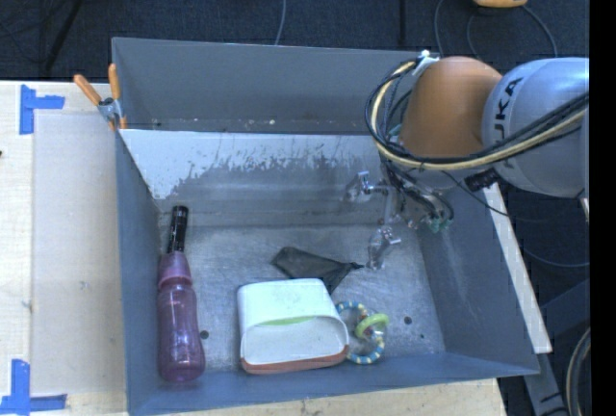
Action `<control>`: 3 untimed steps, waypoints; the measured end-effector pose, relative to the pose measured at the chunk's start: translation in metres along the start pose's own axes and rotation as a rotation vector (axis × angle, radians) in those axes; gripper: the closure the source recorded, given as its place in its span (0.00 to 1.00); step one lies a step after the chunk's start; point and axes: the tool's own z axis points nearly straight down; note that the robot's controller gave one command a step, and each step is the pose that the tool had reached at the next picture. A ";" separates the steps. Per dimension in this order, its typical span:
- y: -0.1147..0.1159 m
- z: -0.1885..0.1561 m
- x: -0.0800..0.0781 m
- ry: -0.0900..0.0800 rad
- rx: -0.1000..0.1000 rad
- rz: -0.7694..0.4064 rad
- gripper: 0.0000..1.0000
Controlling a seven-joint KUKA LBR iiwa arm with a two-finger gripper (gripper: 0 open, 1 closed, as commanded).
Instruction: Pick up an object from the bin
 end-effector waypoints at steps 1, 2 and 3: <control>0.029 0.038 -0.007 0.002 -0.001 0.160 0.00; 0.036 0.043 -0.011 -0.003 0.000 -0.008 1.00; 0.036 0.043 -0.011 -0.004 0.000 -0.009 1.00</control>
Offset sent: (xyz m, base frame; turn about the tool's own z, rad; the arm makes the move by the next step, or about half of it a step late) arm 0.0003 0.0366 -0.0472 -0.0084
